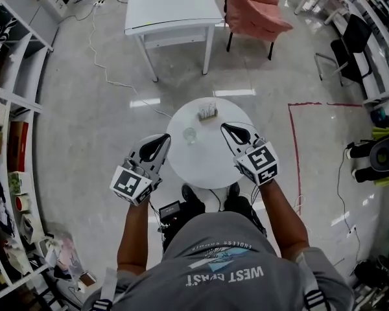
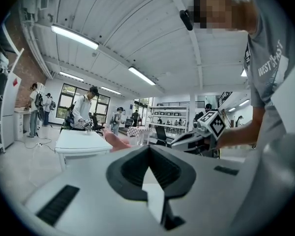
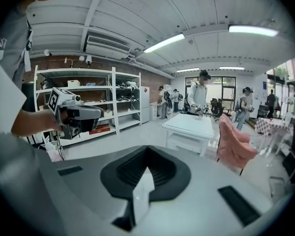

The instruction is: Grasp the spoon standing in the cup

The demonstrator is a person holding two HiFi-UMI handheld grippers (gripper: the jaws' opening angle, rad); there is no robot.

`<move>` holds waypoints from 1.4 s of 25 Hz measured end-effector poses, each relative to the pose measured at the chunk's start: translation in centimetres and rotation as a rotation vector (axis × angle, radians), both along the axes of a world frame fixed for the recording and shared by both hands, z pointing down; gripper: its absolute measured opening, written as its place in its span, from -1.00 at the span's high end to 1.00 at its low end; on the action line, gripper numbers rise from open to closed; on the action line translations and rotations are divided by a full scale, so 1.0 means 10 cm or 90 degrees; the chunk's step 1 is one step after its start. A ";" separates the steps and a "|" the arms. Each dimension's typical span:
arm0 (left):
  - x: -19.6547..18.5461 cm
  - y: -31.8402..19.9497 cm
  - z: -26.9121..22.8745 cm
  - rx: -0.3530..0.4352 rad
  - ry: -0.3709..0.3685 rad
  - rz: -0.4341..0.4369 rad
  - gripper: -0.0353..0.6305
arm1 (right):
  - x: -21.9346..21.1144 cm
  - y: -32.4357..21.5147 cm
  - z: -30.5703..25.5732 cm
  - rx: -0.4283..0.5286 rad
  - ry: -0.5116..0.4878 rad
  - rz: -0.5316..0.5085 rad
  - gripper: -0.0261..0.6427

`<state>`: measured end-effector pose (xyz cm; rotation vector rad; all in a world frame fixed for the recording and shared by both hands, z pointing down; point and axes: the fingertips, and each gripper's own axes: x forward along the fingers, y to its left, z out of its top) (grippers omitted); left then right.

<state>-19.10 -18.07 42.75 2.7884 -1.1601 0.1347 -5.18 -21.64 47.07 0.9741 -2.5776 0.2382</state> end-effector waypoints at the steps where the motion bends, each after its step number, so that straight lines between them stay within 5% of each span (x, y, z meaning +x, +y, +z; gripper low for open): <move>1: -0.02 -0.02 0.03 -0.004 0.001 0.002 0.88 | -0.01 -0.03 0.02 -0.002 0.003 0.003 0.92; 8: 0.06 -0.02 0.26 -0.029 -0.019 0.001 0.88 | -0.08 -0.02 0.28 -0.036 0.002 -0.023 0.92; 20: -0.20 -0.03 0.55 -0.092 -0.007 -0.082 0.88 | -0.47 -0.11 0.91 -0.116 0.022 -0.100 0.92; 35: -0.23 0.07 0.87 -0.125 0.004 -0.112 0.88 | -0.64 -0.29 1.86 -0.200 0.097 -0.110 0.83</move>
